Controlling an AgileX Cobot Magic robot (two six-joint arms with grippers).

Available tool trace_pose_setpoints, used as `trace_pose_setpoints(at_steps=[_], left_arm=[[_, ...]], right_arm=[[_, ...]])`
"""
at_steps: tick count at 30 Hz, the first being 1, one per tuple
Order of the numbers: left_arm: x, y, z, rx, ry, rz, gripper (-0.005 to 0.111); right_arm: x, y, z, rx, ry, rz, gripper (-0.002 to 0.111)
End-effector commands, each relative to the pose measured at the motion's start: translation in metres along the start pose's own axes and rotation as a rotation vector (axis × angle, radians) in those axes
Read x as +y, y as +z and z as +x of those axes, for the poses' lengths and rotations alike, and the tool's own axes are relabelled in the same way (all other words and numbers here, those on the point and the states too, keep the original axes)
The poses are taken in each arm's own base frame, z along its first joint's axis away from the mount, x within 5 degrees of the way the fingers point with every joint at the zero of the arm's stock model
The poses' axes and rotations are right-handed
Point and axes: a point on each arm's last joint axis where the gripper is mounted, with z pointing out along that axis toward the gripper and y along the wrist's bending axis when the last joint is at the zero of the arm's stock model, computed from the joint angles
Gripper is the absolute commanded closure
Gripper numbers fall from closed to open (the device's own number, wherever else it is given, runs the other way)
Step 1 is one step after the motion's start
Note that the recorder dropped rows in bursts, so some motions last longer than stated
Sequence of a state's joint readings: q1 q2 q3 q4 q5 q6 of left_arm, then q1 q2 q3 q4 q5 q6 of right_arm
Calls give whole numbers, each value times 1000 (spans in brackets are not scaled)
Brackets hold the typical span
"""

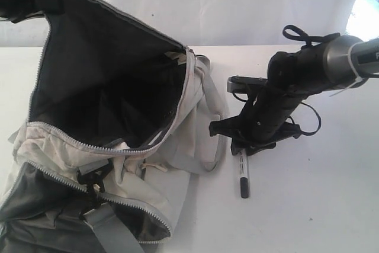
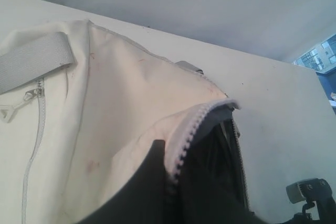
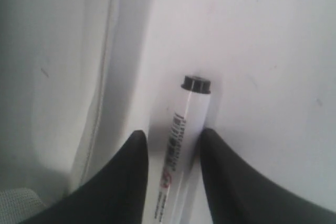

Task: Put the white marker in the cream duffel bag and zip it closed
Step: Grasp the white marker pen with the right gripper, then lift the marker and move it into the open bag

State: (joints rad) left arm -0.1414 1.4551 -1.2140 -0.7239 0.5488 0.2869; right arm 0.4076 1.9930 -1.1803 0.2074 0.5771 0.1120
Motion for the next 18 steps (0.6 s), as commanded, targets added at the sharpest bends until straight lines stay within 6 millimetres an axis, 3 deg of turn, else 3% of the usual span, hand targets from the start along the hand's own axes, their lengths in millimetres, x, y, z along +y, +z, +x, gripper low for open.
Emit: trace_pose_setpoints(at_steps=[1,5,11,18], left_arm=[[-6,-12,-9,-72,-12,16,107],[-7,-15,-9,-75,4,13,107],[-8,-15,-7,-51,9,17,107],[-8,-15,-6,-44,9,19,107]], right_arm=[[-3,14,6,51,4,14,75],[-3,14,6,53,4,14,79],[-3,13,8,74,4,17,108],[-2,8,10,98,5,16,108]])
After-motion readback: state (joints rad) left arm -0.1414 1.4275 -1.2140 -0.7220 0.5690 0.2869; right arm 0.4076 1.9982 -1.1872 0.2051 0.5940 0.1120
